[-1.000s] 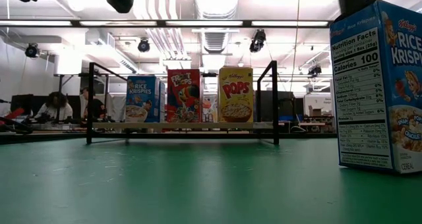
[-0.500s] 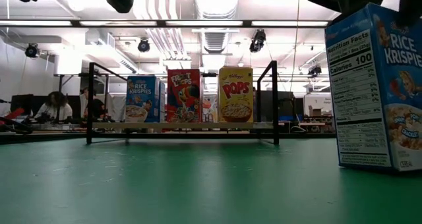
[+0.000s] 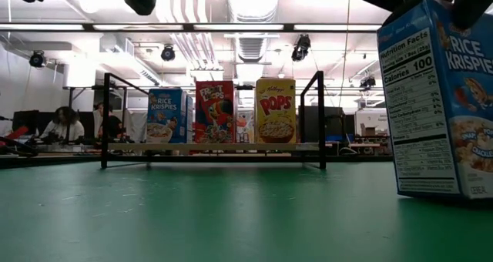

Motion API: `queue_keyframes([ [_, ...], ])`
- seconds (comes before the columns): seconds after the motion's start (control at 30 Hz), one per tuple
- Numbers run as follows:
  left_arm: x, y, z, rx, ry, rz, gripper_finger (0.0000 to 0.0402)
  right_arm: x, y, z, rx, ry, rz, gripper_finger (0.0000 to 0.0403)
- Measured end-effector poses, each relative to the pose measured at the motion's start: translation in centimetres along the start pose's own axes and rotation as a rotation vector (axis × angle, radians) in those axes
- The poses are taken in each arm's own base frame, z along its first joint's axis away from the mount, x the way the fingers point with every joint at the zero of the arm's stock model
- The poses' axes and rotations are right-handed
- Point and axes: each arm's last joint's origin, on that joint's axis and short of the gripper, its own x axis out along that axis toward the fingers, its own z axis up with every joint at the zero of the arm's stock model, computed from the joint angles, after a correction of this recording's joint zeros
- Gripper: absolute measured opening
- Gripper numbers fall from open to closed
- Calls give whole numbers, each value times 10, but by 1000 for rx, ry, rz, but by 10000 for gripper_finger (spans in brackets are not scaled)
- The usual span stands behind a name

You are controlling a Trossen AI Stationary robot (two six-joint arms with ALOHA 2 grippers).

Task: Stack cereal on shelf
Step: Put the blue cereal box on the shelf aligned with the other blue cereal box

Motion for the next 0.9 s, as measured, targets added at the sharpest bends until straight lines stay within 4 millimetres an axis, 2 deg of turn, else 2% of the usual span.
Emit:
queue_keyframes([
  [0.13,-4,0,5,-1,-23,-3,40,-3,-2,3,8,-22,1,143],
  [0.33,-21,-1,26,67,-43,-4,40,-16,-17,30,59,-180,30,145],
  [0.63,-56,0,49,125,-118,6,40,-35,-74,79,47,-475,-17,138],
  [0.9,-78,1,60,136,-177,7,40,-44,-116,115,-51,-605,-121,137],
])
